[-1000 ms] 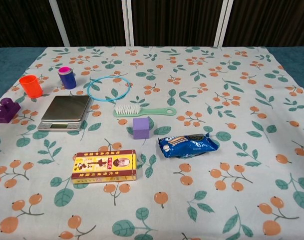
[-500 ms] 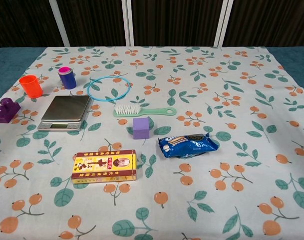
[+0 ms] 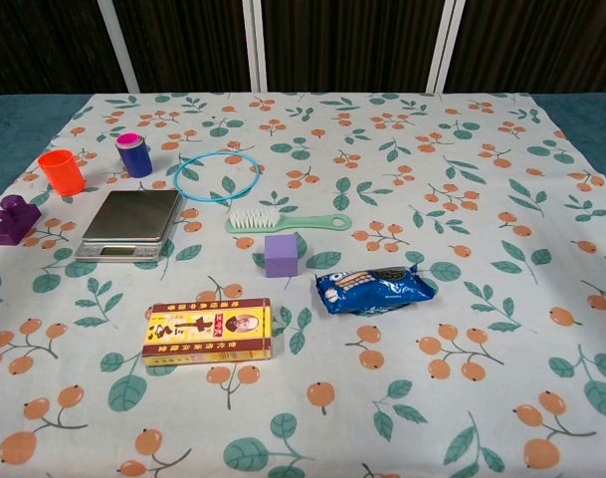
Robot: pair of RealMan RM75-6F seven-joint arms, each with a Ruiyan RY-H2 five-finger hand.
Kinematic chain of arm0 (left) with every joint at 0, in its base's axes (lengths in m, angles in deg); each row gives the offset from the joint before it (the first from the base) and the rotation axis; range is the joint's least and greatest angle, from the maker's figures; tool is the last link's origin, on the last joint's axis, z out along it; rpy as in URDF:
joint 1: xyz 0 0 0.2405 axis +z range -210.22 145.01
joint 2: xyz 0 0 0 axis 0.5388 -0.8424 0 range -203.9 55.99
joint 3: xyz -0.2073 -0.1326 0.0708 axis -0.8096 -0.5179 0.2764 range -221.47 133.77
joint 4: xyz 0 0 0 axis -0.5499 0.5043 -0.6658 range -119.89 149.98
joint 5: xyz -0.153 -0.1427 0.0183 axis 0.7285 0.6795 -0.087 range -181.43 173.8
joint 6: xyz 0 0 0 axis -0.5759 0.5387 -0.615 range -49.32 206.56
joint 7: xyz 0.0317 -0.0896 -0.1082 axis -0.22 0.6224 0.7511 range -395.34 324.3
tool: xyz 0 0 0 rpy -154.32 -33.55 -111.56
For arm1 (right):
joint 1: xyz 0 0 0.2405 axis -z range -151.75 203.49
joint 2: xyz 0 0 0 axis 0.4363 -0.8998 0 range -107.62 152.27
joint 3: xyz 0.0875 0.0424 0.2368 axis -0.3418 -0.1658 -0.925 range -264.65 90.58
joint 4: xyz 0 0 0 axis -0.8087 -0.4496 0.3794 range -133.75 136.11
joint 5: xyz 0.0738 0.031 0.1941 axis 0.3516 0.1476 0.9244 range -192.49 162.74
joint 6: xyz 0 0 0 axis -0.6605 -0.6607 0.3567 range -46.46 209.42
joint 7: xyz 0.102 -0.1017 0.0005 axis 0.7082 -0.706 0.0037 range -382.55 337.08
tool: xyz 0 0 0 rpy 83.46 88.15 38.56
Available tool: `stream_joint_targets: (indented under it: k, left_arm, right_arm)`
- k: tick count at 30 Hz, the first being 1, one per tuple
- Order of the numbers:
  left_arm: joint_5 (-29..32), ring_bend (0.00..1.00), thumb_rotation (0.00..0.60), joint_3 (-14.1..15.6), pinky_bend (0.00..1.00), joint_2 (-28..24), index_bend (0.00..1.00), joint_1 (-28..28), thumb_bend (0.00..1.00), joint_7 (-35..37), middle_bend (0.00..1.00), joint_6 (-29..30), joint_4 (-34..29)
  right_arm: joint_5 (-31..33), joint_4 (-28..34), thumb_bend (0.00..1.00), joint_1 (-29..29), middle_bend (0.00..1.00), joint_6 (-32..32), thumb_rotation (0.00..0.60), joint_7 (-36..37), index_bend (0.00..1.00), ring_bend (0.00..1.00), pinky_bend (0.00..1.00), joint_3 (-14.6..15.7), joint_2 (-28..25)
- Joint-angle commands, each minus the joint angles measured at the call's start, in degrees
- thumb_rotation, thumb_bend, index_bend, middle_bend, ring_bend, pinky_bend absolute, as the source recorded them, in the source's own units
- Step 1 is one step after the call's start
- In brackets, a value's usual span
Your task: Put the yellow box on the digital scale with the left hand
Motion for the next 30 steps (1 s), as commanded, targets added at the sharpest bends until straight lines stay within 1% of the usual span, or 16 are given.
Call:
stream_joint_targets:
  k: [1,4,6,7,8,11,14,20,30]
  left_arm:
    - [-1.3,0.67,0.600,0.9,0.68,-0.8,0.07,-2.2,0.51,-2.9,0.74,-3.7,-1.1]
    - [-1.4,0.74,0.600,1.2,0.72,-1.8,0.09,-4.4,0.61,-5.2,0.82,-8.1,-2.9]
    - [-1.3,0.76,0.600,1.4,0.73,-2.4,0.10,-6.3,0.66,-6.8,0.85,-11.7,-4.0]
    - [-0.8,0.77,0.600,1.4,0.73,-2.7,0.10,-7.6,0.67,-7.6,0.85,-14.4,-4.7]
    - [-0.5,0.77,0.600,1.4,0.73,-2.8,0.10,-8.3,0.68,-8.0,0.85,-15.8,-5.1]
    - [2.5,0.77,0.600,1.3,0.73,-3.4,0.11,-11.5,0.69,-10.9,0.85,-23.2,-6.4]
    - [5.8,0.77,0.600,1.2,0.73,-2.9,0.11,-13.7,0.69,-13.9,0.85,-28.4,-6.9]
    - [9.4,0.77,0.600,1.5,0.73,-0.1,0.13,-15.9,0.69,-16.6,0.85,-33.0,-5.3]
    - [9.4,0.77,0.600,2.9,0.73,4.4,0.14,-18.8,0.69,-17.5,0.85,-37.0,-0.7]
  right_arm:
    - [0.1,-0.1,0.51,-0.1,0.07,0.2,0.600,-0.2,0.03,0.06,0.01,0.0,0.1]
    - [0.3,-0.2,0.51,-0.2,0.07,0.6,0.600,-0.3,0.03,0.06,0.01,0.0,0.3]
    - [0.4,-0.3,0.51,-0.3,0.07,0.7,0.600,-0.4,0.03,0.06,0.01,0.0,0.4]
    - [0.5,-0.3,0.51,-0.3,0.07,0.7,0.600,-0.4,0.03,0.06,0.01,0.0,0.4]
    - [0.5,-0.3,0.51,-0.3,0.07,0.7,0.600,-0.4,0.03,0.06,0.01,0.0,0.4]
    - [0.6,-0.3,0.51,-0.2,0.07,0.6,0.600,-0.4,0.03,0.06,0.01,-0.1,0.4]
    - [0.7,-0.4,0.51,-0.2,0.07,0.6,0.600,-0.3,0.03,0.06,0.01,-0.1,0.3]
    - [0.7,-0.4,0.51,-0.2,0.07,0.8,0.600,-0.3,0.03,0.06,0.01,-0.1,0.4]
    - [1.0,-0.7,0.51,-0.4,0.07,0.9,0.600,-0.3,0.03,0.06,0.01,-0.2,0.5]
